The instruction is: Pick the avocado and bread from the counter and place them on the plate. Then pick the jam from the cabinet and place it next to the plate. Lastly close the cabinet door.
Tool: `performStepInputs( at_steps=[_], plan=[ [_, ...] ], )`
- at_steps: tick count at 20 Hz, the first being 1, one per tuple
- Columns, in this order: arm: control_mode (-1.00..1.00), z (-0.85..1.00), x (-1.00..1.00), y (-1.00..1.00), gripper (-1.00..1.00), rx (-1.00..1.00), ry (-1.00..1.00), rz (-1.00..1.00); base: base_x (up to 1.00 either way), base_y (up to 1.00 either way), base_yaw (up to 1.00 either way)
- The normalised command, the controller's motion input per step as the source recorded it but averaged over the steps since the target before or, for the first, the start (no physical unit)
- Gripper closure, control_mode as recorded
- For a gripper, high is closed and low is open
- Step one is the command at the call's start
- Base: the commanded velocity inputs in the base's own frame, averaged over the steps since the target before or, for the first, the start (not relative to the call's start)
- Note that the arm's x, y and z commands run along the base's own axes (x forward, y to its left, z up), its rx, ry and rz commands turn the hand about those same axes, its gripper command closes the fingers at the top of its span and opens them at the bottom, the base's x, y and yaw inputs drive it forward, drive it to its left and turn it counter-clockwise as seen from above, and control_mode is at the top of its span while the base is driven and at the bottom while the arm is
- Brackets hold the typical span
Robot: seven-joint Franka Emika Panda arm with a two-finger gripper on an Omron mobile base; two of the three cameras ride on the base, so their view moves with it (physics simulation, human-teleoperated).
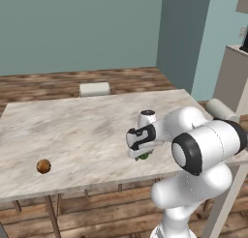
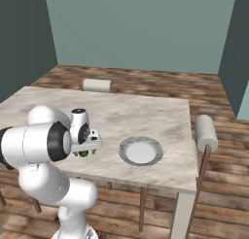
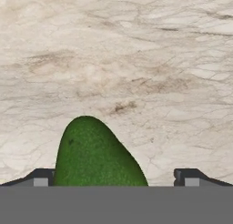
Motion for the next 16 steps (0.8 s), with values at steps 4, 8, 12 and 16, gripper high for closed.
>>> performStepInputs(
  at_steps=[4, 8, 12, 16],
  plan=[
    [-1.0, -0.16, 0.03, 0.0, -1.0, 0.0, 0.0, 0.0, 0.0, 0.0, 0.0],
    [-1.0, -0.12, 0.0, 0.01, 1.0, 0.0, -0.02, 0.0, 0.0, 0.0, 0.0],
    [-1.0, -0.02, -0.1, 0.0, 1.0, 0.0, -0.15, -0.01, 0.0, 0.0, 0.0],
    [-1.0, 0.0, -0.31, 0.0, 1.0, 0.0, -0.21, -0.03, 0.0, 0.0, 0.0]
  ],
)
